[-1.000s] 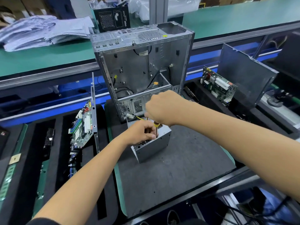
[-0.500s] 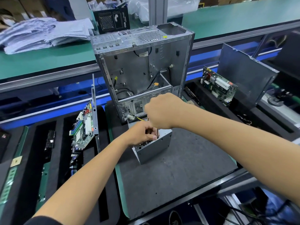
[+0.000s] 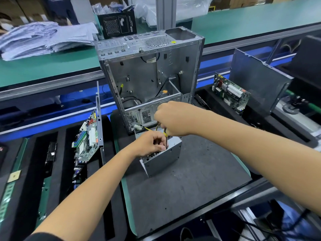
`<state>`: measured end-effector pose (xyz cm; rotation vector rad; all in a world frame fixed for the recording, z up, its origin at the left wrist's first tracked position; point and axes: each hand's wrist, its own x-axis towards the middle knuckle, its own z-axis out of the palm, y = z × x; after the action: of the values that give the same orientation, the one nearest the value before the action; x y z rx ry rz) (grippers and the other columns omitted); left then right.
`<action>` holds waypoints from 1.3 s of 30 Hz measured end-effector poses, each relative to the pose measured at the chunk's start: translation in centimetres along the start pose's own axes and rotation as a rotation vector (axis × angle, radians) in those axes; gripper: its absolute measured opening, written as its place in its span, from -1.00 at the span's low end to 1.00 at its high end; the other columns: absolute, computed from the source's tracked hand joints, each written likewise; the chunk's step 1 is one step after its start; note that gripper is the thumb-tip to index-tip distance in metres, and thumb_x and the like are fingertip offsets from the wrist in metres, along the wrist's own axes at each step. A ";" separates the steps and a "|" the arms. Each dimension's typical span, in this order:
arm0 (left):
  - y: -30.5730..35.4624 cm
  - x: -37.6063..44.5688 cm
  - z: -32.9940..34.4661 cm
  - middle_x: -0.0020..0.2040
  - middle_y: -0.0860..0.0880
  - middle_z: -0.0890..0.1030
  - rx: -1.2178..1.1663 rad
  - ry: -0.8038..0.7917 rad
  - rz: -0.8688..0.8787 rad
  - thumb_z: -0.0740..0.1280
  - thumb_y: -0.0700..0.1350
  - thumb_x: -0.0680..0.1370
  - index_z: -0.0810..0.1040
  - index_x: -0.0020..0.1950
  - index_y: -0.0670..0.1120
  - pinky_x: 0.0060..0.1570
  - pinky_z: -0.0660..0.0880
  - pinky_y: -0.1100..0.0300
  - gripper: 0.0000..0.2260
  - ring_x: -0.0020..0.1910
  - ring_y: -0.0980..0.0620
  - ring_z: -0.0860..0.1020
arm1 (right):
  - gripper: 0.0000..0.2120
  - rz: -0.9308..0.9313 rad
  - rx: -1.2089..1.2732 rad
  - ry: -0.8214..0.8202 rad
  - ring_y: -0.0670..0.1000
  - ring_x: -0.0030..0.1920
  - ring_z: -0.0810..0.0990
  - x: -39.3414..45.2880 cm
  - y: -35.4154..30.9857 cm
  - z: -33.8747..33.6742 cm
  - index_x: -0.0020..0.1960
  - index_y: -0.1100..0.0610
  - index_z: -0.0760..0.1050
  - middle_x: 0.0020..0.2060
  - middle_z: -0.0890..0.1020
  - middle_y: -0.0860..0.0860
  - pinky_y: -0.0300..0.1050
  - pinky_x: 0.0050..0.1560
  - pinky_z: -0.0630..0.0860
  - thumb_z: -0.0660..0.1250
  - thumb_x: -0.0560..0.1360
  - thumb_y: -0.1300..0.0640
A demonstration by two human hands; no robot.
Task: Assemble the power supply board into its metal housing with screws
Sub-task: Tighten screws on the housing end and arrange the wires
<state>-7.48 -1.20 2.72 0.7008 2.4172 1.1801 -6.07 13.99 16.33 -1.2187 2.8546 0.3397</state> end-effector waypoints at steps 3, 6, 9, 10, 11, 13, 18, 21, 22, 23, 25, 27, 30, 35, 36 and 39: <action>0.1 0.0 0.0 -0.34 0.11 0.51 -0.007 0.011 -0.027 0.44 -0.29 0.46 0.57 -0.25 0.00 -0.31 0.35 0.39 -0.79 -0.39 0.19 0.38 | -0.69 0.016 -0.073 0.015 0.02 -0.45 0.28 0.0 -0.3 0.2 -0.37 0.08 0.12 -0.42 0.23 0.00 -0.15 -0.44 0.18 0.19 0.46 0.19; 0.1 -0.1 0.1 -0.33 0.12 0.51 0.002 0.013 -0.031 0.43 -0.30 0.46 0.57 -0.25 -0.01 -0.31 0.35 0.42 -0.80 -0.39 0.22 0.38 | -0.74 0.048 -0.125 -0.001 0.07 -0.38 0.35 -0.1 -0.4 0.5 -0.30 0.14 0.19 -0.39 0.25 0.00 -0.12 -0.41 0.22 0.15 0.53 0.18; 0.0 -0.1 0.0 -0.27 -0.01 0.55 -0.031 0.023 -0.027 0.43 -0.30 0.46 0.58 -0.23 -0.06 -0.30 0.37 0.38 -0.83 -0.38 0.20 0.40 | -0.85 0.076 -0.002 -0.124 0.04 -0.34 0.37 -0.5 -0.2 -0.4 -0.08 0.13 0.19 -0.18 0.27 0.02 -0.13 -0.41 0.22 0.18 0.56 0.15; 0.0 -0.1 -0.1 -0.27 -0.04 0.56 -0.035 0.022 -0.025 0.43 -0.30 0.46 0.56 -0.24 -0.03 -0.30 0.37 0.37 -0.81 -0.38 0.18 0.40 | -0.85 0.051 0.030 -0.152 0.01 -0.35 0.37 -0.6 -0.1 -0.7 -0.06 0.13 0.21 -0.14 0.26 0.02 -0.16 -0.44 0.19 0.21 0.53 0.19; -0.1 -0.1 -0.1 -0.28 -0.02 0.56 -0.030 0.022 -0.023 0.43 -0.30 0.46 0.56 -0.24 -0.03 -0.31 0.36 0.38 -0.81 -0.39 0.17 0.39 | -0.86 0.020 0.045 -0.146 0.01 -0.32 0.40 -0.7 -0.1 -0.9 -0.06 0.15 0.26 -0.12 0.29 0.02 -0.18 -0.44 0.19 0.23 0.48 0.24; -0.2 -0.1 -0.1 -0.32 0.07 0.52 -0.010 0.016 -0.021 0.43 -0.30 0.46 0.59 -0.20 -0.10 -0.33 0.34 0.42 -0.88 -0.40 0.19 0.38 | -0.87 -0.016 0.051 -0.080 0.05 -0.19 0.48 -0.7 -0.2 -1.0 -0.05 0.17 0.39 -0.09 0.41 0.04 -0.16 -0.34 0.32 0.26 0.42 0.29; -0.4 0.2 0.1 -0.33 0.14 0.53 -0.001 0.004 -0.026 0.42 -0.30 0.47 0.60 -0.11 -0.19 -0.29 0.38 0.37 -0.95 -0.37 0.16 0.40 | -0.69 -0.016 0.002 -0.022 0.09 -0.26 0.46 0.1 -0.5 -0.3 -0.34 0.09 0.17 -0.35 0.31 -0.01 -0.07 -0.29 0.37 0.25 0.47 0.20; -0.2 0.1 0.1 -0.39 0.21 0.52 -0.001 0.002 -0.031 0.42 -0.30 0.47 0.59 -0.20 -0.06 -0.32 0.36 0.40 -0.85 -0.40 0.20 0.40 | -0.66 0.036 -0.011 -0.008 0.02 -0.41 0.33 0.3 -0.1 -0.3 -0.36 0.06 0.11 -0.40 0.25 0.00 -0.12 -0.43 0.25 0.17 0.53 0.16; -0.1 0.1 0.1 -0.40 0.22 0.52 0.004 0.004 -0.026 0.43 -0.29 0.47 0.57 -0.23 0.00 -0.33 0.35 0.42 -0.80 -0.41 0.21 0.39 | -0.67 0.061 -0.010 -0.021 0.01 -0.42 0.31 0.2 0.1 -0.3 -0.36 0.06 0.11 -0.40 0.25 0.00 -0.13 -0.44 0.23 0.15 0.53 0.18; 0.0 0.1 0.1 -0.39 0.21 0.52 0.005 0.007 -0.023 0.44 -0.29 0.47 0.55 -0.26 0.03 -0.33 0.36 0.41 -0.77 -0.41 0.20 0.40 | -0.67 0.086 -0.013 -0.043 0.03 -0.41 0.32 0.1 0.4 -0.3 -0.35 0.06 0.11 -0.39 0.24 0.00 -0.11 -0.41 0.27 0.14 0.54 0.19; 0.1 0.0 0.0 -0.34 0.14 0.54 0.000 0.020 -0.026 0.44 -0.28 0.46 0.53 -0.28 0.05 -0.32 0.37 0.37 -0.74 -0.39 0.16 0.41 | -0.67 0.103 -0.014 -0.076 0.08 -0.32 0.37 -0.1 0.8 -0.2 -0.32 0.10 0.15 -0.37 0.26 -0.01 -0.06 -0.33 0.34 0.13 0.59 0.14; 0.3 -0.1 0.0 -0.30 0.00 0.57 -0.020 0.027 -0.029 0.44 -0.29 0.46 0.53 -0.28 0.04 -0.31 0.39 0.35 -0.75 -0.37 0.12 0.41 | -0.77 0.097 0.014 -0.105 0.08 -0.30 0.38 -0.6 0.9 -0.3 -0.18 0.13 0.20 -0.28 0.29 0.00 -0.09 -0.37 0.30 0.15 0.60 0.08; 0.5 -0.2 0.0 -0.25 -0.14 0.59 -0.034 0.023 -0.025 0.43 -0.30 0.47 0.54 -0.27 0.01 -0.32 0.39 0.34 -0.77 -0.36 0.08 0.41 | -0.77 0.015 0.075 -0.115 0.04 -0.35 0.39 -1.1 0.5 -0.4 -0.06 0.13 0.20 -0.08 0.25 0.02 -0.14 -0.45 0.16 0.27 0.46 0.26; 0.2 -0.1 0.1 -0.36 0.17 0.54 0.015 0.006 -0.011 0.43 -0.29 0.48 0.60 -0.11 -0.24 -0.32 0.37 0.35 -0.97 -0.38 0.12 0.41 | -0.86 -0.044 0.048 -0.023 0.06 -0.14 0.51 -0.6 0.2 -0.3 0.02 0.17 0.47 -0.01 0.47 0.05 -0.09 -0.19 0.42 0.27 0.47 0.28; 0.1 0.0 0.1 -0.37 0.21 0.55 0.022 0.008 -0.008 0.42 -0.29 0.48 0.59 -0.11 -0.26 -0.33 0.37 0.36 -0.96 -0.39 0.14 0.41 | -0.89 -0.041 0.046 -0.015 0.06 -0.15 0.50 -0.5 0.2 -0.2 -0.01 0.17 0.48 -0.04 0.48 0.06 -0.08 -0.19 0.44 0.26 0.47 0.28; 0.0 0.0 0.1 -0.38 0.24 0.54 0.021 0.014 -0.005 0.42 -0.29 0.48 0.59 -0.11 -0.25 -0.31 0.38 0.33 -0.95 -0.37 0.12 0.41 | -0.96 -0.031 0.028 0.004 0.06 -0.22 0.48 0.0 0.3 0.1 -0.11 0.17 0.44 -0.22 0.42 0.03 -0.10 -0.28 0.36 0.24 0.51 0.20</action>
<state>-7.42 -1.13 2.69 0.6944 2.4448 1.1625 -6.25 14.21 16.32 -1.2588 2.8304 0.2954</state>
